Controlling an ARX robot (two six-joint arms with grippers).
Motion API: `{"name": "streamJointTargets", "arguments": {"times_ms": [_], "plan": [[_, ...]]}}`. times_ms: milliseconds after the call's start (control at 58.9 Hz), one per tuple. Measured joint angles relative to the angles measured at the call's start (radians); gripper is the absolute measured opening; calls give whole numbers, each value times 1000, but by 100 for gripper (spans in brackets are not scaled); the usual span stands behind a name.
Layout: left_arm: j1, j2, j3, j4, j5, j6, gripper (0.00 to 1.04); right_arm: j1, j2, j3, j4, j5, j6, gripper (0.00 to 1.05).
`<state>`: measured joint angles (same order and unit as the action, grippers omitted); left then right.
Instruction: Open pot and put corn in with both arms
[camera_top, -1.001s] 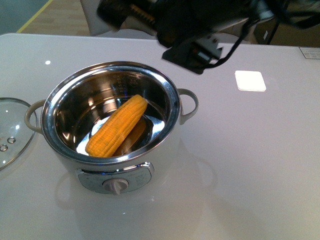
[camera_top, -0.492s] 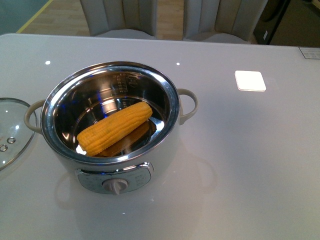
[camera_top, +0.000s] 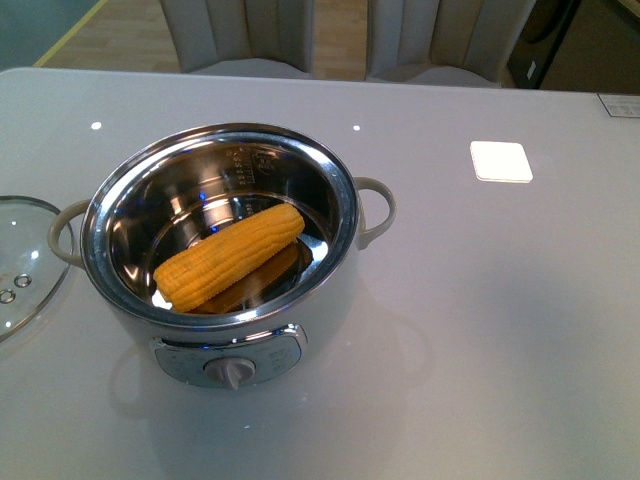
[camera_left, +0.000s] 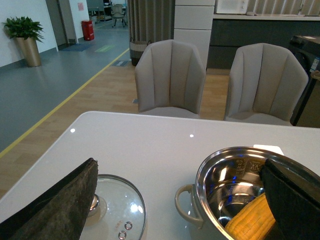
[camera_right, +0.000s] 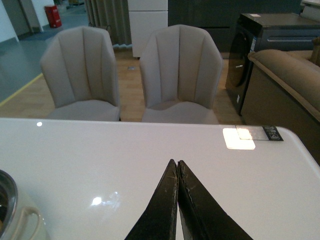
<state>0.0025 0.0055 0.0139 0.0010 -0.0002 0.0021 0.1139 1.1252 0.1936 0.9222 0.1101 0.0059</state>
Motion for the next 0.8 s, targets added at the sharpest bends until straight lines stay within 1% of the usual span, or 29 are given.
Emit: {"name": "streamJointTargets", "arguments": {"times_ms": [187,255,306,373,798], "plan": [[0,0,0,0,0,0,98,-33,-142,-77,-68,-34,0,2],[0,0,0,0,0,0,98,-80,-187,-97,-95,-100,0,2],[0,0,0,0,-1,0,98,-101,-190,-121,-56,-103,0,2],[0,0,0,0,0,0,98,-109,-207,-145,-62,-105,0,2],[0,0,0,0,0,0,98,-111,-551,-175,-360,-108,0,2]]}}
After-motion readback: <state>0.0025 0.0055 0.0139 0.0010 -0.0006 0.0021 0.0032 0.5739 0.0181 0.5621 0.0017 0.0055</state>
